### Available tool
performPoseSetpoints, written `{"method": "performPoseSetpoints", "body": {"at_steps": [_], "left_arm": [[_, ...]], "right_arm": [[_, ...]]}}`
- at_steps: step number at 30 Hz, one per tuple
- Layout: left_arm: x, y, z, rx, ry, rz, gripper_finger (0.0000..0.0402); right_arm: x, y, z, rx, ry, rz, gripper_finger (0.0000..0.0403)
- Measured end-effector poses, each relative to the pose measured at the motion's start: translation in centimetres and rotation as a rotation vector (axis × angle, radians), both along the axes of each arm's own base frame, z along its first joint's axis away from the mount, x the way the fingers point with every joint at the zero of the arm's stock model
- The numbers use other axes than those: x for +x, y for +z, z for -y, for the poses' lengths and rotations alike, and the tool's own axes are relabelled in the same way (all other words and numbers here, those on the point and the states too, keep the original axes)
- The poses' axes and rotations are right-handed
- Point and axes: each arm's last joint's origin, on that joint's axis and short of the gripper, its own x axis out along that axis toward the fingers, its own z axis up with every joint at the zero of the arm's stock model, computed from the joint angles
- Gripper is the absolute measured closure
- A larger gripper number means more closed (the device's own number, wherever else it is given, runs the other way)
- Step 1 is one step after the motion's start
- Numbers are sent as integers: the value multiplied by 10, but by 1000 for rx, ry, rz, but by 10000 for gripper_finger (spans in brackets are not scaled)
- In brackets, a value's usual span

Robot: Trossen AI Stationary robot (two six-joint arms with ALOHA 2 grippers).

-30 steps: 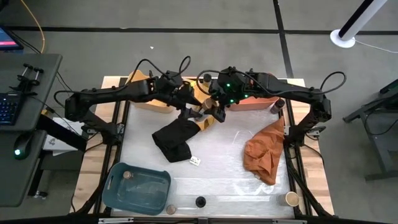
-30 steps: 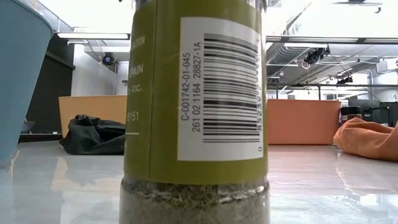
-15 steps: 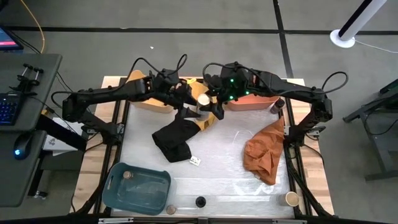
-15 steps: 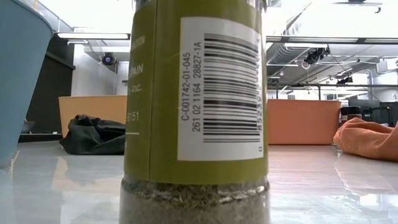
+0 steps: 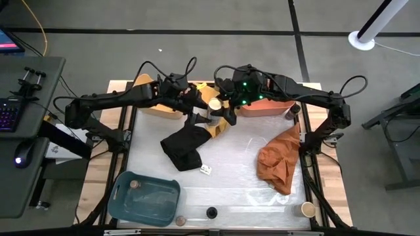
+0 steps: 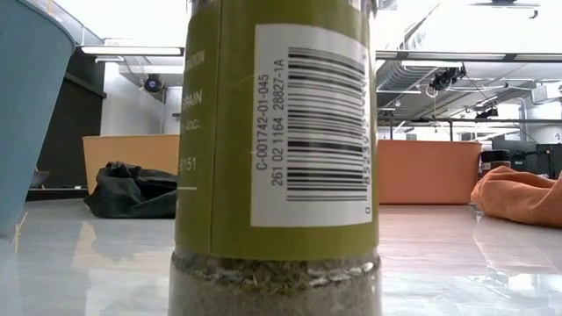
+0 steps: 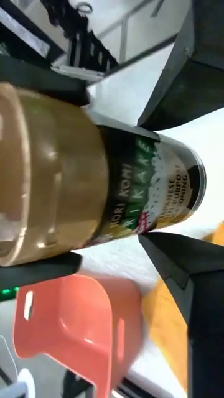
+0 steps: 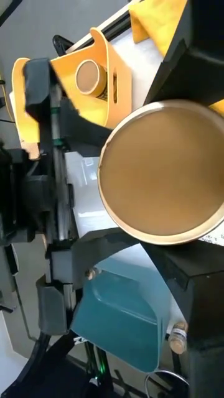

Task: Sort spices by type
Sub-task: Put the top gold seasoning bottle into the yellow bin

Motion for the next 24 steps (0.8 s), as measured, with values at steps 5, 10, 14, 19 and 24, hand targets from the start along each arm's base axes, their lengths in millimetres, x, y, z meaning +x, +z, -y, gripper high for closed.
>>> {"method": "performPoseSetpoints", "body": {"at_steps": [5, 10, 14, 19, 24], "left_arm": [[-15, -5, -4, -1, 60, -123, 142], [-31, 1, -10, -36, 189, -165, 142], [-38, 5, -15, 16, 177, -156, 142], [-37, 6, -18, 14, 146, -137, 134], [-36, 6, -17, -15, 84, -112, 89]], "right_arm": [[-4, 4, 0, -7, -10, 12, 128], [-5, 5, -1, -6, 0, 12, 128], [-5, 5, -1, -17, -3, 11, 128], [-5, 4, 0, -19, -7, 7, 128], [-5, 4, 0, -19, -7, 7, 128]]}}
